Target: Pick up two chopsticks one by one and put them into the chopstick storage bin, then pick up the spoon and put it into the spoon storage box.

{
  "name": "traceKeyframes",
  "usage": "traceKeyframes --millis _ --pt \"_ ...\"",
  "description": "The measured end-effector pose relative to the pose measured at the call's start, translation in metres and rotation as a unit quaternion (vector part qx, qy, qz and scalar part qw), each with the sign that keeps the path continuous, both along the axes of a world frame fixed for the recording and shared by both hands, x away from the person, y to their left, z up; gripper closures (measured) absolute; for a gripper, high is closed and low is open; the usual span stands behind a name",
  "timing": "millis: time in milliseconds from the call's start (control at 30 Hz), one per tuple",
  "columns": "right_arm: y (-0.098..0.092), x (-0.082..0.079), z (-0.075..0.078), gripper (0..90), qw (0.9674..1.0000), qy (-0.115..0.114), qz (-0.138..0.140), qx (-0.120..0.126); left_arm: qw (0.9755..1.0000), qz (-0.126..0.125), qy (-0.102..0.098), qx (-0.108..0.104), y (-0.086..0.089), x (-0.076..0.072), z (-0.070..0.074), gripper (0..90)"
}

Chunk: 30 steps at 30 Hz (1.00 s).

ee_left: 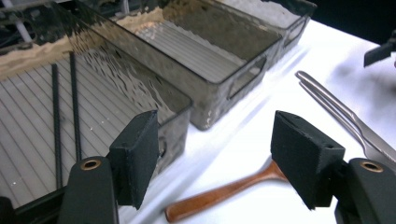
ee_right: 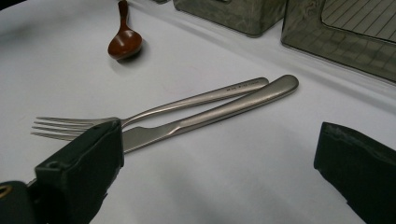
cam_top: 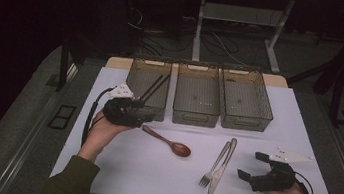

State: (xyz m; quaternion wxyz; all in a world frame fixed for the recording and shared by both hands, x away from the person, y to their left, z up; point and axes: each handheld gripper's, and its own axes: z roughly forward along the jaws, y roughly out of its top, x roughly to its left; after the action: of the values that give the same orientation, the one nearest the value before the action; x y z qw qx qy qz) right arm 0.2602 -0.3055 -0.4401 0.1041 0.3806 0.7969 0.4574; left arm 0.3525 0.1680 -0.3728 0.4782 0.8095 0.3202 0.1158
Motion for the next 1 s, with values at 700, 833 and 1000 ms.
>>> traceKeyframes --millis 700,833,1000 --pt "0.0 0.001 0.0 1.0 1.0 0.0 0.0 -0.001 0.9996 -0.026 -0.007 0.002 -0.009 -0.032 -0.031 24.7" --pt "0.0 0.001 0.0 1.0 1.0 0.0 0.002 0.0 0.9991 -0.039 -0.003 0.015 -0.017 -0.031 -0.037 24.3" --pt "0.001 0.002 0.0 1.0 1.0 0.001 0.001 -0.001 0.9988 -0.044 0.0 0.018 -0.023 -0.026 -0.043 29.0"
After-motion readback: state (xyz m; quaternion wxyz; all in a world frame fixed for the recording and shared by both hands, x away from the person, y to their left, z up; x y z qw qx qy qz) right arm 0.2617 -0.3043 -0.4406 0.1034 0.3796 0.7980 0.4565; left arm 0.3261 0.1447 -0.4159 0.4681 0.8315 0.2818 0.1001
